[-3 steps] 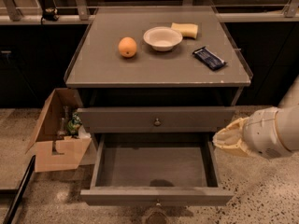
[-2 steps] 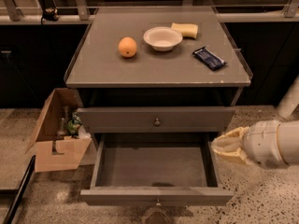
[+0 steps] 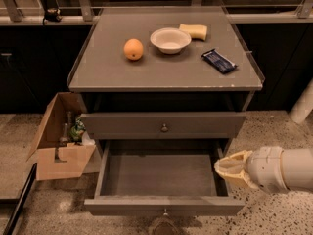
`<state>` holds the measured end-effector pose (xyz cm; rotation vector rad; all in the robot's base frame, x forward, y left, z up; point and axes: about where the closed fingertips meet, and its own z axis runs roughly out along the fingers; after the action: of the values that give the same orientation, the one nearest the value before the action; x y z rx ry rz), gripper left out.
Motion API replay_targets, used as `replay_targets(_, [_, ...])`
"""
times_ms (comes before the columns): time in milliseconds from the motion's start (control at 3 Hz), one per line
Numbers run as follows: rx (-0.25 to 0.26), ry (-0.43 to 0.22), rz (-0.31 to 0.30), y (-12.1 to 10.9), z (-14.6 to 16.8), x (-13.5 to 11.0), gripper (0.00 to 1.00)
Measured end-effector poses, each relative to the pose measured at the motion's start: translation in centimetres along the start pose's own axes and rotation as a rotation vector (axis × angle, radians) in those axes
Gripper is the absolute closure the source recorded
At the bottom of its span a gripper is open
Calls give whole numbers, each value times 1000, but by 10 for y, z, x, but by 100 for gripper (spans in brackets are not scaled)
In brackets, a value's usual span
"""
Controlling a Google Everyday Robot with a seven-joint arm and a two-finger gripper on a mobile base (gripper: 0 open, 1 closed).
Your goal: Close middle drawer
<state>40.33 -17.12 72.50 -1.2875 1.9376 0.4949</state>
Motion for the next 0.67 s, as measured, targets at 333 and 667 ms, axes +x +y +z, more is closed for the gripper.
replay_targets(333, [-75, -27, 51, 9, 26, 23, 100])
replay_targets(667, [-75, -27, 51, 9, 26, 24, 100])
